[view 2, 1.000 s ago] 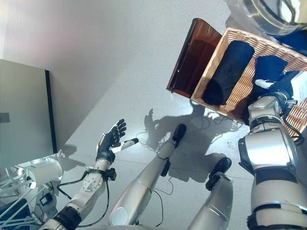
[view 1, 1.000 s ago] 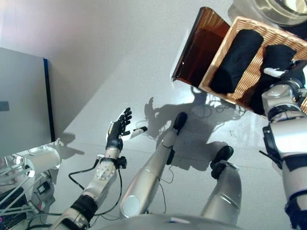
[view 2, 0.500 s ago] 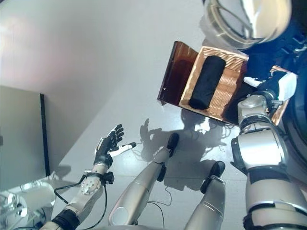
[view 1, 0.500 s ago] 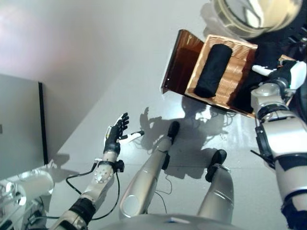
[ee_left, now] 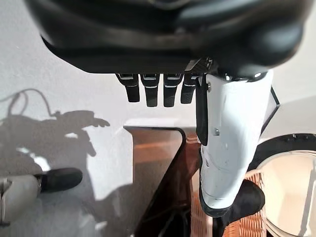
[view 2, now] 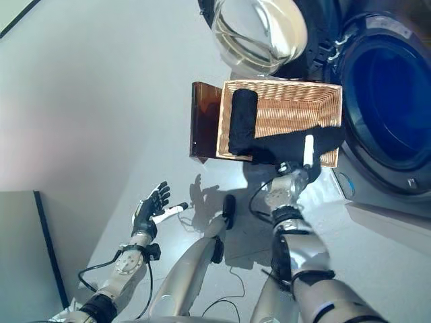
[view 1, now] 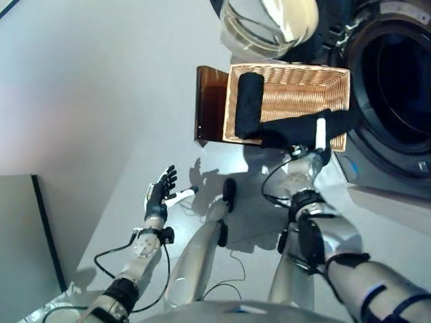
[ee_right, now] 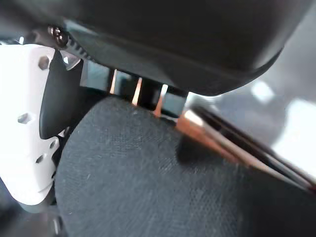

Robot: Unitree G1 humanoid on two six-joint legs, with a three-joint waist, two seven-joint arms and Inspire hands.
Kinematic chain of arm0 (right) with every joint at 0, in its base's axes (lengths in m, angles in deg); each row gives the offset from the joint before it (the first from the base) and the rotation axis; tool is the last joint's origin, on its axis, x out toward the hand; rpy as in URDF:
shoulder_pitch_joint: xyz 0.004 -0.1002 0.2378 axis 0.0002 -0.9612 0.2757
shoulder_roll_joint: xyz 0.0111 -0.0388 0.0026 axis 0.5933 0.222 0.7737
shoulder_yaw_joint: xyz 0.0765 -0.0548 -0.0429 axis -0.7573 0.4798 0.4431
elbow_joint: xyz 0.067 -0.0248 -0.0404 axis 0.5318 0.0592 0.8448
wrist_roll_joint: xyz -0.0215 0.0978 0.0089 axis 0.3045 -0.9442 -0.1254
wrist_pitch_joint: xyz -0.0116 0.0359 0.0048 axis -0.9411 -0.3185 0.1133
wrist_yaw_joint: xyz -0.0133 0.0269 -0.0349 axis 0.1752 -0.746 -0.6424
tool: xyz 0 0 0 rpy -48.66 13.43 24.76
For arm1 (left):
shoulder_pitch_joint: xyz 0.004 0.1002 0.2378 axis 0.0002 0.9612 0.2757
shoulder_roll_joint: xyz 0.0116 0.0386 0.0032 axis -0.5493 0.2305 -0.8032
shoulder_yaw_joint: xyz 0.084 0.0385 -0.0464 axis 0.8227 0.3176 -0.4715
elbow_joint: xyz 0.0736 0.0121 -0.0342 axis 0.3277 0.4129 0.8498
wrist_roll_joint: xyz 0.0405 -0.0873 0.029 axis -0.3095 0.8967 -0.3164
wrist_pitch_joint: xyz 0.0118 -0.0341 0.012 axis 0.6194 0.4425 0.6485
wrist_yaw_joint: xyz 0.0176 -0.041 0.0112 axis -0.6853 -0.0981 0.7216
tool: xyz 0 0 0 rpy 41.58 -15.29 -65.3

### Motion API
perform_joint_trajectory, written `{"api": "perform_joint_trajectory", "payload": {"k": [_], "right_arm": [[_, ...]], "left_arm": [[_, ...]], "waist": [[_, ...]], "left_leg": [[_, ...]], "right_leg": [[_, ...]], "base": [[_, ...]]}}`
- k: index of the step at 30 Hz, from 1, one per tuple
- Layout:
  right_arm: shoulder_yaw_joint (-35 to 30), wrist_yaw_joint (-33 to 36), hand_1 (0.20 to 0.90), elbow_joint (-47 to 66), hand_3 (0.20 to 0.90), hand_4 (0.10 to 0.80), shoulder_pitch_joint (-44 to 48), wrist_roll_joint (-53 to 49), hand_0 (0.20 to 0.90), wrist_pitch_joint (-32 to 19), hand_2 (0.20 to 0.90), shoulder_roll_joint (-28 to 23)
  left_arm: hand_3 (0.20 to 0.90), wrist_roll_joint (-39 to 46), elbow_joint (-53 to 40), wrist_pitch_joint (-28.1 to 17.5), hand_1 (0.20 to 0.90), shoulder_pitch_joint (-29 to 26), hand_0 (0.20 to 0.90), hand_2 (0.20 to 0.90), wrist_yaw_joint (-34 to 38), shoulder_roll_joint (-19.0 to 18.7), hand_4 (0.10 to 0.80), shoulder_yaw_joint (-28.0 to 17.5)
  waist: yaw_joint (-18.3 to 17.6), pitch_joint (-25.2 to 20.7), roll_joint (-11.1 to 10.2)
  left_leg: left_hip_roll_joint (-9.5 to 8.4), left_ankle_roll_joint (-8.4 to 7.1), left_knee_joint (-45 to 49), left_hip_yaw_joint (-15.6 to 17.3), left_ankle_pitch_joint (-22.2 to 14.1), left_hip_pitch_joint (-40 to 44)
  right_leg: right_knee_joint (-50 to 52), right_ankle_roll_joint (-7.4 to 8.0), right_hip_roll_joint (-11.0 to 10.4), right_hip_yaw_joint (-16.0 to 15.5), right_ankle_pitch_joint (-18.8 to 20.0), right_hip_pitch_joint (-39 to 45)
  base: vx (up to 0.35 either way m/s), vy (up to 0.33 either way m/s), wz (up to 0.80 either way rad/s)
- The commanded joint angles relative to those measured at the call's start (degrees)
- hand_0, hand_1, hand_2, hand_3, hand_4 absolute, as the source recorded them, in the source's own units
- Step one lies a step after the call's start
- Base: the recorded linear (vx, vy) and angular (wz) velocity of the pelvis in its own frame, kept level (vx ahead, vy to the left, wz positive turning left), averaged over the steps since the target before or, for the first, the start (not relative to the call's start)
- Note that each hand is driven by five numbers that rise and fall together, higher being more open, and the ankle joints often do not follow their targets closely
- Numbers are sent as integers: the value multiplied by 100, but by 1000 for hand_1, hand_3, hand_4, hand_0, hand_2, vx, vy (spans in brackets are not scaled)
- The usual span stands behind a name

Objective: Pick up the clothes and place them into the washing machine

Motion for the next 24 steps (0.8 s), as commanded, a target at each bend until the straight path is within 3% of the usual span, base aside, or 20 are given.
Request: {"api": "perform_joint_trajectory", "payload": {"k": [1,9,14,19,20,24], "right_arm": [[106,-599,200,819,200,300,247,-128,200,-728,200,-490],[-240,-550,200,688,200,300,601,-252,200,-929,200,-730],[-387,-326,200,548,200,300,1143,-140,200,-1010,200,-1324],[-160,131,200,482,200,300,1847,431,200,-990,200,-2418],[108,313,200,455,200,300,2132,725,200,-968,200,-2907],[565,779,200,586,200,300,2646,1283,200,-928,200,-3584]], "left_arm": [[900,228,-40,-448,900,-238,900,900,-26,-18,800,-273],[900,301,51,-539,900,-116,900,900,-135,44,800,-272],[900,337,161,-554,900,-59,900,900,-178,35,800,-260],[900,413,101,-601,900,14,900,900,-238,-45,800,-308],[900,468,26,-626,900,82,900,900,-260,-117,800,-349],[900,470,-29,-604,900,196,900,900,-228,-151,800,-391]], "waist": [[161,163,190],[164,133,457],[184,77,583],[242,37,680],[282,25,682],[292,0,729]], "left_leg": [[14,-494,737,2,-780,-261],[10,-514,695,48,-794,-240],[44,-530,660,76,-795,-244],[68,-534,612,89,-778,-252],[93,-543,555,96,-747,-263],[155,-593,406,97,-661,-296]], "right_leg": [[-1118,-104,-102,-162,503,641],[-1012,-125,-56,-42,427,508],[-952,-127,-26,27,371,420],[-867,-120,25,92,324,278],[-864,-114,36,90,327,209],[-762,-126,68,110,308,13]], "base": [[8,11,-4],[0,0,0],[40,-16,-8],[19,-12,-2],[11,-16,-3],[10,-40,-14]]}}
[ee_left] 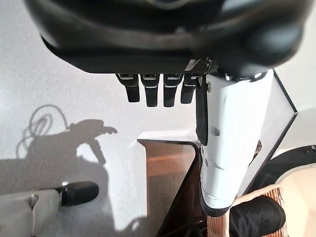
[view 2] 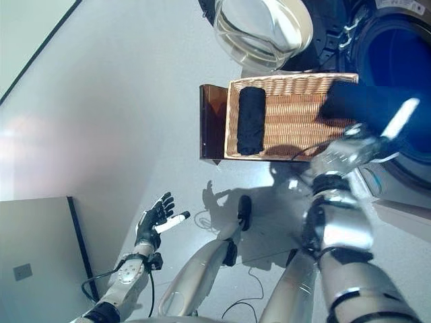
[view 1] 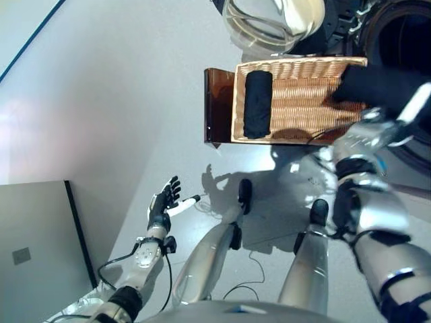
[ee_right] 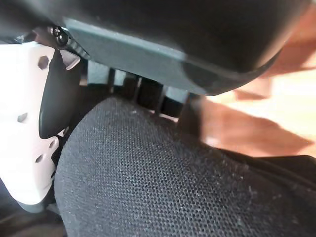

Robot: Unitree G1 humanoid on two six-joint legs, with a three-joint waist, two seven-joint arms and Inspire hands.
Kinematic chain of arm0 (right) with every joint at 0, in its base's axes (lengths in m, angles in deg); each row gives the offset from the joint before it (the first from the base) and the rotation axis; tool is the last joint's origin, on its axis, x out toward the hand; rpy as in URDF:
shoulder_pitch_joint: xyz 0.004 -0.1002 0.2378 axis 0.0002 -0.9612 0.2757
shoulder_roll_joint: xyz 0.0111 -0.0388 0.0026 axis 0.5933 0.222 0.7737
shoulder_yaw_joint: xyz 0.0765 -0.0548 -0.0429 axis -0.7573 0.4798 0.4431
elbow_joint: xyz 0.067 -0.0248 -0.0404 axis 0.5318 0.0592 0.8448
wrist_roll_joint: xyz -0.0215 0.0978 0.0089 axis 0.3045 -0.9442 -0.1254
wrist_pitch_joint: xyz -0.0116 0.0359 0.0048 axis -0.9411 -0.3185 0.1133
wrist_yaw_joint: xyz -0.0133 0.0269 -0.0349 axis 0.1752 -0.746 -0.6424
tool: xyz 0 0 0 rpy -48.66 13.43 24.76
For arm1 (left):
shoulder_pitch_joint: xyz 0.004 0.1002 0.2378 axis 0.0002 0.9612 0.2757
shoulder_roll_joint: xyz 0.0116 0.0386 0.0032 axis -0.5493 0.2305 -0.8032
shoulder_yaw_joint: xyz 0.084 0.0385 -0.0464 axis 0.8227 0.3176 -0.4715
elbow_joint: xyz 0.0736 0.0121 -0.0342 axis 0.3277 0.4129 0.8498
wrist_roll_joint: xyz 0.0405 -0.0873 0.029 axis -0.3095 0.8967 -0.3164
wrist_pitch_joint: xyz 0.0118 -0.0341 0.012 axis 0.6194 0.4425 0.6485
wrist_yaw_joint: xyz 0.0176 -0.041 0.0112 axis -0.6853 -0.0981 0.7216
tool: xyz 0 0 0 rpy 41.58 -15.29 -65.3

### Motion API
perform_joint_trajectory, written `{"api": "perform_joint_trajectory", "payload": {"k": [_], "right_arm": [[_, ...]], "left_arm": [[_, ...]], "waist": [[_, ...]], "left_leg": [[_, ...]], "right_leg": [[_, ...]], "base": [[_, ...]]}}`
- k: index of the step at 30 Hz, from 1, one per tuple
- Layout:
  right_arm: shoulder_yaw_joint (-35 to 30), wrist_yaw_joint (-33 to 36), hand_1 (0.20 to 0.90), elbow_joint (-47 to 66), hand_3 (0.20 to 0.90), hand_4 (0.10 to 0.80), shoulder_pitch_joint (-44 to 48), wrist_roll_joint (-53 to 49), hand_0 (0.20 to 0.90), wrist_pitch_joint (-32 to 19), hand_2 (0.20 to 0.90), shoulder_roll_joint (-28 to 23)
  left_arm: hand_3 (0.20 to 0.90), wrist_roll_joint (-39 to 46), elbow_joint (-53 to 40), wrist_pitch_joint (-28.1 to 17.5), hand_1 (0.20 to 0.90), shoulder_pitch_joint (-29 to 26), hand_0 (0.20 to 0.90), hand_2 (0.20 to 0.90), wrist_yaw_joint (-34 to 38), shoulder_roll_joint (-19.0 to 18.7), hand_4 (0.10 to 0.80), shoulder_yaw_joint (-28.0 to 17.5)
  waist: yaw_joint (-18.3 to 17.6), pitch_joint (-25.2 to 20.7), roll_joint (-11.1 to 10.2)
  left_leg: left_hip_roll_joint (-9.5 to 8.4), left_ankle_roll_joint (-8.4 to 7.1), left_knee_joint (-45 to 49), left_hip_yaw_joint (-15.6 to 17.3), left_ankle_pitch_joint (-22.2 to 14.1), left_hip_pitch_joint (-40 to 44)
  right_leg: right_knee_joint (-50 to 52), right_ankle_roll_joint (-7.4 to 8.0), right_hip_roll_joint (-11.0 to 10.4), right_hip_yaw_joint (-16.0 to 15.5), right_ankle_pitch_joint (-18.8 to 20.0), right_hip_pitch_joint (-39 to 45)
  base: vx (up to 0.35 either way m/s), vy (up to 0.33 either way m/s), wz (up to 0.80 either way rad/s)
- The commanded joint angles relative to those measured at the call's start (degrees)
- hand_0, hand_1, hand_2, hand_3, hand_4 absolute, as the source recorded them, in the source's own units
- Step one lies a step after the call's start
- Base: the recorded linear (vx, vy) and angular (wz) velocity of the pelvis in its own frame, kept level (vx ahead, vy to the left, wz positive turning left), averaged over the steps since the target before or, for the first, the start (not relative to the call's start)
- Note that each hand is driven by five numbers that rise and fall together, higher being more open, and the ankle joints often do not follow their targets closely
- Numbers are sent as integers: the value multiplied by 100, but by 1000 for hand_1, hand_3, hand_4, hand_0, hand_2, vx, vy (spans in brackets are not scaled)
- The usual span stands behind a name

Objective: Pick up the clothes and place them into the washing machine

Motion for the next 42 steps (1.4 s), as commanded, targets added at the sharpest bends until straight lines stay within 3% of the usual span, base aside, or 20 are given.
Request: {"api": "perform_joint_trajectory", "payload": {"k": [1,3,4,7,25,32,42], "right_arm": [[812,305,200,793,200,300,821,1056,200,-317,200,-1055],[916,661,200,894,200,300,975,1472,200,-292,200,-1330],[1042,976,900,832,900,800,1127,1832,900,-250,900,-1574],[1266,1004,900,885,900,800,1298,1924,900,-140,900,-1785],[1112,399,900,-46,900,800,896,1455,900,208,900,-1104],[1069,241,900,-155,900,800,622,1383,900,311,900,-657],[1105,-3,900,-538,900,800,-369,1625,900,739,900,706]], "left_arm": [[900,175,-250,-373,900,-70,900,900,86,-234,800,-368],[900,157,-297,-382,900,30,900,900,111,-246,800,-387],[900,130,-279,-397,900,69,900,900,140,-280,800,-419],[900,108,-414,-409,900,116,900,900,214,-270,800,-470],[900,230,-318,-418,900,55,900,900,177,-311,800,-516],[900,279,-137,-412,900,-65,900,900,148,-275,800,-486],[900,196,13,-402,900,-180,900,900,147,-316,800,-564]], "waist": [[-8,19,169],[-27,1,190],[-29,-15,184],[-44,-25,236],[-61,-36,213],[-114,46,23],[-185,83,-525]], "left_leg": [[189,-609,685,-115,-723,-295],[186,-633,642,-103,-704,-298],[188,-642,632,-107,-695,-310],[176,-660,590,-102,-669,-360],[126,-636,685,-54,-725,-425],[145,-623,742,-66,-739,-431],[226,-651,694,-201,-718,-171]], "right_leg": [[-885,-149,83,-180,316,397],[-832,-152,101,-169,297,323],[-779,-152,99,-158,291,267],[-726,-152,89,-157,295,172],[-791,-177,52,-132,371,208],[-843,-192,86,-178,407,293],[-1151,-239,150,-463,491,883]], "base": [[13,-6,-5],[5,2,-2],[0,0,0],[-1,3,8],[0,1,0],[0,0,0],[6,-22,1]]}}
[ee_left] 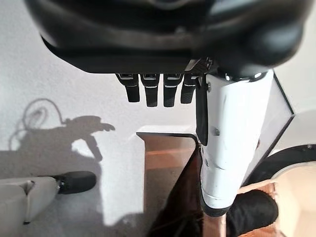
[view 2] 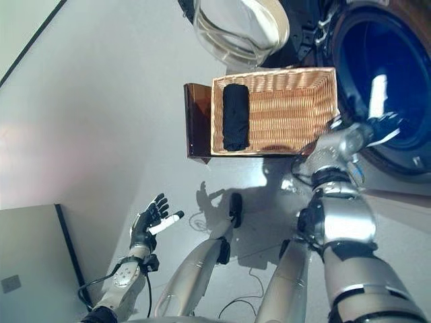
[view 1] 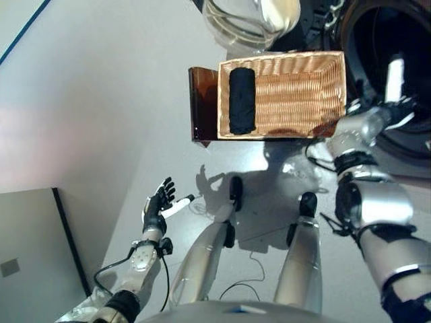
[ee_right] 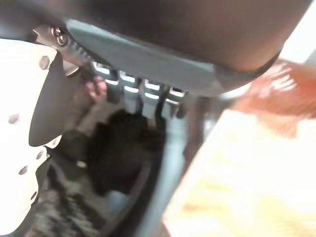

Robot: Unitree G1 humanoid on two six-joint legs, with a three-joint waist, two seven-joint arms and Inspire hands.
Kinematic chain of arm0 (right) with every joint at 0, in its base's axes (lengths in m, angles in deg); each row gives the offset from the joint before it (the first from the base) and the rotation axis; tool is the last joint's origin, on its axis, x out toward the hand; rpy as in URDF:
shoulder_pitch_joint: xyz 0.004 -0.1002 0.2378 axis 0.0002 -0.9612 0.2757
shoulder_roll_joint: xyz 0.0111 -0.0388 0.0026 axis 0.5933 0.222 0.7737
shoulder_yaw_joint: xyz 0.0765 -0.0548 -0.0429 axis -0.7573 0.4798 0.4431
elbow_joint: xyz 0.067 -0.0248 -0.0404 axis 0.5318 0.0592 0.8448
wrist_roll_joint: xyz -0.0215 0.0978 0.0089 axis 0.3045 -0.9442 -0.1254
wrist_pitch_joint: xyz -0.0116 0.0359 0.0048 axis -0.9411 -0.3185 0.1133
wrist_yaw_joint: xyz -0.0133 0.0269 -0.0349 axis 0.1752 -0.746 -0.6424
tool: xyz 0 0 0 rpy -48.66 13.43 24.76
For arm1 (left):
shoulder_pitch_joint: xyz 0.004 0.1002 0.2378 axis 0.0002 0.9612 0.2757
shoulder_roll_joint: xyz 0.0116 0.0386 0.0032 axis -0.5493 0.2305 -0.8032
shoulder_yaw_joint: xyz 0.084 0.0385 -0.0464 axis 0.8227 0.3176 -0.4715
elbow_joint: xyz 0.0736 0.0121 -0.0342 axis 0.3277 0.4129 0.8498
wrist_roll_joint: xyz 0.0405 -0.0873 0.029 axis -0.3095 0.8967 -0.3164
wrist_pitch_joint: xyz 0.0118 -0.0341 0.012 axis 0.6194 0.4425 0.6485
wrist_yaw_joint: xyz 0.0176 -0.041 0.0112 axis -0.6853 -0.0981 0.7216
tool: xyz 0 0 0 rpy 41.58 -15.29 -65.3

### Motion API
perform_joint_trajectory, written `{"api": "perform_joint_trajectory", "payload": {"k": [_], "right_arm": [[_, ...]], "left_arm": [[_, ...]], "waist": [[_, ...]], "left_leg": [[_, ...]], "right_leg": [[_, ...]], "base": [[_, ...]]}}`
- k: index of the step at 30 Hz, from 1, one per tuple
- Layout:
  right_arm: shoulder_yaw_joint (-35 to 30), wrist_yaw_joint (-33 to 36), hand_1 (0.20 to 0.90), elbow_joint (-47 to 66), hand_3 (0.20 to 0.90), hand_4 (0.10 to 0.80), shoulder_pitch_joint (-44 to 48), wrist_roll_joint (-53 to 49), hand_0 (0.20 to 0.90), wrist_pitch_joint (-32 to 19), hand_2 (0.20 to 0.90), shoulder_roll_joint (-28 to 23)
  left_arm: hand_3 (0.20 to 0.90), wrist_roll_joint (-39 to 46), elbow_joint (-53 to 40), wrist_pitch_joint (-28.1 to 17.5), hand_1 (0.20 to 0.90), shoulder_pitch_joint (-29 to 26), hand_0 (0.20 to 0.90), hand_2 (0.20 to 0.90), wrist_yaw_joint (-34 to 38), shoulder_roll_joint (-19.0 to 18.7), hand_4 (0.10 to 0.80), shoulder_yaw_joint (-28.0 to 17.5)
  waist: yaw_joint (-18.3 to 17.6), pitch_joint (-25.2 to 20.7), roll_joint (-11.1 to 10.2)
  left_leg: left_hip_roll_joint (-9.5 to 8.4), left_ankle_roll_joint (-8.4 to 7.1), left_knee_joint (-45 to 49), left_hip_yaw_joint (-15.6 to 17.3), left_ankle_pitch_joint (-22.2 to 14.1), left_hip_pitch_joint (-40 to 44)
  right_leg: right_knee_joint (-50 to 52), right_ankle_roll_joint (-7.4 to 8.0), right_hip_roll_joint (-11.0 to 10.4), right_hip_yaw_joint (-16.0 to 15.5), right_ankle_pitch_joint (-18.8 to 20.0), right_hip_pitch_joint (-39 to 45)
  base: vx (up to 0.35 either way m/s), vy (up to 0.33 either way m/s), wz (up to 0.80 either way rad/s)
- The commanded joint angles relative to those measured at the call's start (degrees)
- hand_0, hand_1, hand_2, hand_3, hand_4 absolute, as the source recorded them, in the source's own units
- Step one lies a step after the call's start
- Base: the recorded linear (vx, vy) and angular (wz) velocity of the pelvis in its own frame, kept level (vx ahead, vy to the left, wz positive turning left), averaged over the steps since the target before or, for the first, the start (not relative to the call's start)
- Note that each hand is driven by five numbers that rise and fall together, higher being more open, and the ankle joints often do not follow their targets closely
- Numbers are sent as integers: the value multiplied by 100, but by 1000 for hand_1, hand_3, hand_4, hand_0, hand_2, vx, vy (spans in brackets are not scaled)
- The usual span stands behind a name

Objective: Pick up the clothes and place them into the washing machine

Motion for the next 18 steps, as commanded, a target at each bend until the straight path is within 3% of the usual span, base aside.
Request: {"api": "perform_joint_trajectory", "payload": {"k": [1,10,18], "right_arm": [[594,-232,900,283,900,800,8,479,900,-21,900,-156],[1381,3,900,-103,900,800,86,1920,900,806,900,216],[1724,143,900,-672,900,800,648,2517,900,1290,900,378]], "left_arm": [[900,12,25,-378,900,-283,900,900,140,-304,800,-383],[900,-265,-251,-386,900,-135,900,900,278,-652,800,-696],[900,-340,-496,-405,900,-111,900,900,407,-881,800,-931]], "waist": [[190,101,-198],[300,161,-708],[495,178,-938]], "left_leg": [[97,-651,622,-8,-823,-118],[170,-677,704,-160,-807,-83],[129,-671,767,-315,-826,-127]], "right_leg": [[-1489,-117,-4,-330,597,996],[-1681,-155,64,-579,658,1340],[-1714,-173,89,-757,630,1484]], "base": [[6,-33,4],[-8,-32,10],[28,-20,11]]}}
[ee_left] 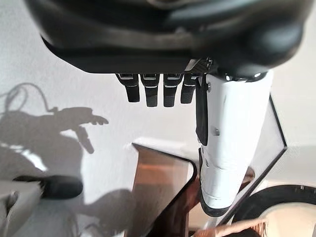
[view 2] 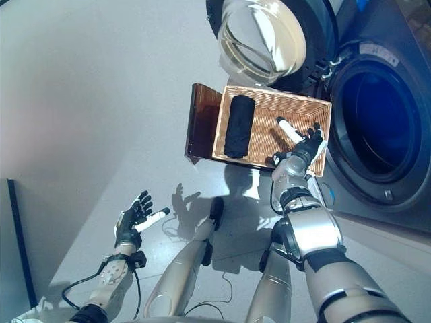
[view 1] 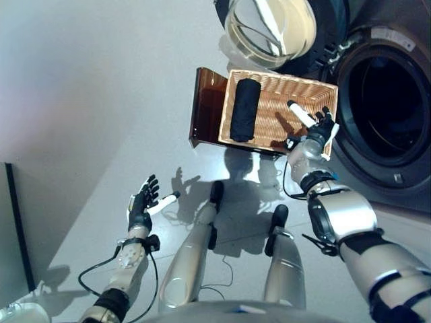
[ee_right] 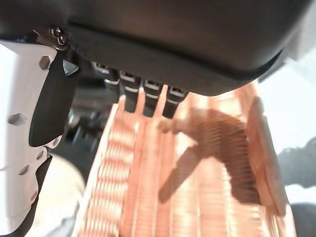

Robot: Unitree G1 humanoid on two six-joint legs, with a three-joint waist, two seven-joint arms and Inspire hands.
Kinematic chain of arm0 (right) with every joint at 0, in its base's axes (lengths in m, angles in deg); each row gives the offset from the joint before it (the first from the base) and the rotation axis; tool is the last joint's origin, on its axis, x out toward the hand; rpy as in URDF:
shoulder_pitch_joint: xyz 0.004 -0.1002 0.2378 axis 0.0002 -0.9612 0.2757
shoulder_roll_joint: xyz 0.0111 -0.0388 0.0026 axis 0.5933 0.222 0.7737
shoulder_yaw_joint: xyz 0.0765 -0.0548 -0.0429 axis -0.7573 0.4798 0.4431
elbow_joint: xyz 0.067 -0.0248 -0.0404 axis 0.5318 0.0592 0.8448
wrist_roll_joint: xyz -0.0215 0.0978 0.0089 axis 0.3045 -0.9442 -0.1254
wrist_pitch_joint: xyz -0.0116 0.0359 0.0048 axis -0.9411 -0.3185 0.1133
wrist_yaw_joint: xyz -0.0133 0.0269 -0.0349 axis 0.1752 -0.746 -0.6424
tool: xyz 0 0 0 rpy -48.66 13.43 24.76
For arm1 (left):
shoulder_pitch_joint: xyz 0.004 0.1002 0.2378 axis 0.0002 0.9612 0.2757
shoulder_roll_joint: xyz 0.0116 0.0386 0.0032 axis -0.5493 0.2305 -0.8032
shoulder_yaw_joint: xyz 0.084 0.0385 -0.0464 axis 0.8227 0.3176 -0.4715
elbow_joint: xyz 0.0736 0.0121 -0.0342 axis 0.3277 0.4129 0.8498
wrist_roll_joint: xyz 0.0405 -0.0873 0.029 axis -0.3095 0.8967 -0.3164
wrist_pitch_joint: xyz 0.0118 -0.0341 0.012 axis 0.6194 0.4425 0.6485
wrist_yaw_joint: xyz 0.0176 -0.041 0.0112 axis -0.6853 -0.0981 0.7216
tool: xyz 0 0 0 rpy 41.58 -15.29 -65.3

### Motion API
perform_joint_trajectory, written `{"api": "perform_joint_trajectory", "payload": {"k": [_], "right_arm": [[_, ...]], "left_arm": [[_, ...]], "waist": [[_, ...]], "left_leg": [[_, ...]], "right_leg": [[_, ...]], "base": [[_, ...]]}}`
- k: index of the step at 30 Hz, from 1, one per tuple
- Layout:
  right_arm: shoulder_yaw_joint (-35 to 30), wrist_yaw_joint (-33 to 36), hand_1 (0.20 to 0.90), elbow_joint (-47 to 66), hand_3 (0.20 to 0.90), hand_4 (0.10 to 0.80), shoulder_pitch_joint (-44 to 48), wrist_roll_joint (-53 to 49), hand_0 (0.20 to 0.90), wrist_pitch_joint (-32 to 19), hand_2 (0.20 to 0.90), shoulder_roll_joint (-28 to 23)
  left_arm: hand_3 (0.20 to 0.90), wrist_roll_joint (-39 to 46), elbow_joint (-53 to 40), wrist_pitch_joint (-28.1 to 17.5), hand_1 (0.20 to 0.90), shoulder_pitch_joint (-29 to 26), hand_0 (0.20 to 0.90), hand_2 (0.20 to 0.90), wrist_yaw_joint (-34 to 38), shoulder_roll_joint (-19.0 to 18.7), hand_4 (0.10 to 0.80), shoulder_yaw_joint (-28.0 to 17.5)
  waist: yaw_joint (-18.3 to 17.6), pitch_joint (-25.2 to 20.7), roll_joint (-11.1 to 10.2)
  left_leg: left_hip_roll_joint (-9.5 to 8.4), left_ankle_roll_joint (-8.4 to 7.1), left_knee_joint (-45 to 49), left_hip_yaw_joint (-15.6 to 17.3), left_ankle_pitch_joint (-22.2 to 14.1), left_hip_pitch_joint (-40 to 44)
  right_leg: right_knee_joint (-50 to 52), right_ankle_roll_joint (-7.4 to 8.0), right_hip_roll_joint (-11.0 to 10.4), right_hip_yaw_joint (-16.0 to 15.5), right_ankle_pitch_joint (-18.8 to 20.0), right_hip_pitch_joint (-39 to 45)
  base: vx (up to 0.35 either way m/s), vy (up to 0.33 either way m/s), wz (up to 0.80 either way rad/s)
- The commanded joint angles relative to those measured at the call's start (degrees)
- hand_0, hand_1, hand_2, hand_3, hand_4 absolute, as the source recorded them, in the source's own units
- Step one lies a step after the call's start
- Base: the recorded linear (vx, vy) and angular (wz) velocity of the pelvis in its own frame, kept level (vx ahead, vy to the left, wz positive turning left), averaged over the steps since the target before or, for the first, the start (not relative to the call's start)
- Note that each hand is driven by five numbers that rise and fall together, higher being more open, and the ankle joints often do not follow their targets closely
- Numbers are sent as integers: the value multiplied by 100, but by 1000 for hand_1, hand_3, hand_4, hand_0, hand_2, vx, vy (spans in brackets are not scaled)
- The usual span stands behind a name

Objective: Pick up the clothes and place them into the washing machine

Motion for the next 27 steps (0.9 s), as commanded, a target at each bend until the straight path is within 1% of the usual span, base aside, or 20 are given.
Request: {"api": "perform_joint_trajectory", "payload": {"k": [1,2,5,8,10,12,20,26,27], "right_arm": [[167,184,900,80,900,800,552,386,900,-55,900,-238],[189,223,900,-48,900,800,635,460,900,28,900,-277],[195,232,900,-95,900,800,672,499,900,65,900,-285],[105,358,900,-202,900,800,711,536,900,118,900,-307],[64,371,900,-251,900,800,685,546,900,140,900,-326],[-41,403,900,-336,900,800,640,502,900,147,900,-413],[-67,528,900,-422,900,800,773,468,900,168,900,-503],[-113,749,900,-541,900,800,863,512,900,222,900,-715],[-108,751,900,-541,900,800,864,516,900,227,900,-718]], "left_arm": [[900,-81,-545,-411,900,-103,900,900,221,-499,800,-417],[900,-117,-747,-422,900,-86,900,900,228,-573,800,-444],[900,-149,-876,-426,900,-82,900,900,247,-620,800,-475],[900,-242,-1194,-459,900,-159,900,900,336,-728,800,-567],[900,-265,-1247,-460,900,-158,900,900,341,-739,800,-560],[900,-333,-1559,-502,900,-114,900,900,346,-824,800,-607],[900,-361,-1764,-540,900,-99,900,900,406,-874,800,-680],[900,-415,-2131,-548,900,-105,900,900,491,-881,800,-614],[900,-419,-2132,-542,900,-106,900,900,498,-873,800,-613]], "waist": [[325,184,-264],[407,187,-300],[447,193,-317],[606,229,-407],[640,236,-415],[739,254,-427],[886,325,-496],[933,411,-435],[918,373,-462]], "left_leg": [[28,-609,731,128,-853,-207],[10,-611,737,76,-853,-234],[-4,-615,762,34,-860,-255],[-88,-608,832,-98,-889,-357],[-107,-612,859,-128,-898,-395],[-162,-622,878,-198,-910,-474],[-238,-618,983,-279,-947,-722],[-276,-612,1094,-280,-1009,-937],[-266,-631,1093,-288,-1179,-889]], "right_leg": [[-1259,-111,23,-168,475,857],[-1265,-110,14,-247,447,919],[-1251,-107,5,-300,420,937],[-1209,-113,5,-484,319,1025],[-1218,-109,2,-532,305,1039],[-1208,-103,-4,-658,242,1072],[-1233,-94,-2,-792,185,1048],[-1130,-103,-26,-849,106,919],[-1123,-89,-13,-814,-21,959]], "base": [[52,-32,10],[52,-32,13],[35,-28,25],[66,-50,23],[36,-36,37],[44,-28,38],[37,-9,19],[48,-4,17],[8,14,24]]}}
